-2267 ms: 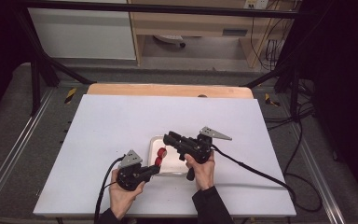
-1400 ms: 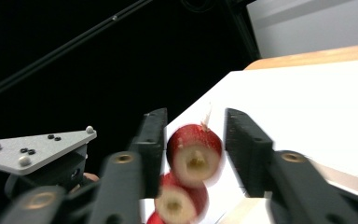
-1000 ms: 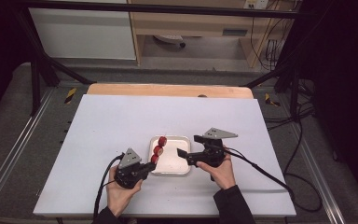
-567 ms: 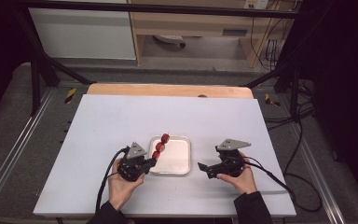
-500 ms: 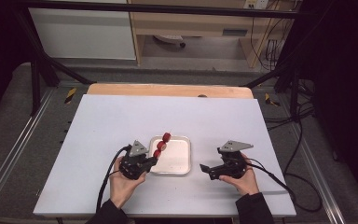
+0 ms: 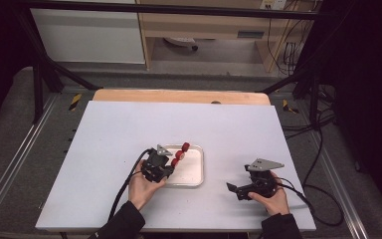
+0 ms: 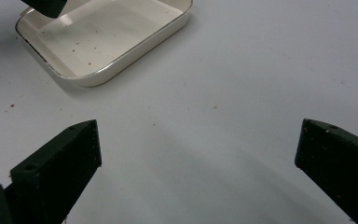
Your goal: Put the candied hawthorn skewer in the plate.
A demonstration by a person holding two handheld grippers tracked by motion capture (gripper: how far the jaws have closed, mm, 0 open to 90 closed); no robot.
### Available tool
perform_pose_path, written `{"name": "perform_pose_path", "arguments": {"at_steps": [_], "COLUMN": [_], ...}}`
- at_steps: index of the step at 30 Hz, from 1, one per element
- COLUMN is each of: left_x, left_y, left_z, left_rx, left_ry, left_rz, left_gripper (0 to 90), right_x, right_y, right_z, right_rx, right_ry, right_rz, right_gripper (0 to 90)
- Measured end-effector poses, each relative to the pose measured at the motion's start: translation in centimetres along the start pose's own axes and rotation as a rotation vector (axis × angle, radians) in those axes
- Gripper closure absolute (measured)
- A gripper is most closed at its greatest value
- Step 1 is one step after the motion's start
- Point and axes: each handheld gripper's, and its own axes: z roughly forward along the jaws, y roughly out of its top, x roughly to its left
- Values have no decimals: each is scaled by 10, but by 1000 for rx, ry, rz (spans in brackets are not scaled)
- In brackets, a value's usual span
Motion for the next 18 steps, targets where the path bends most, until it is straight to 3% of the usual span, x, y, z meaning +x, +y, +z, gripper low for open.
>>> {"name": "perform_pose_path", "arguments": {"at_steps": [11,18], "left_x": [-1,-5], "left_y": [3,7], "left_z": [10,11], "left_rx": [92,124], "left_ry": [49,79], "left_rz": [-27,-5], "left_gripper": [877,852], "right_x": [-5,-5], "right_y": [-9,-10], "right_z": [-10,-9], "right_rx": [-18,-14], "right_ry": [-1,9], "right_rz": [18,13], "right_gripper": [11,12]}}
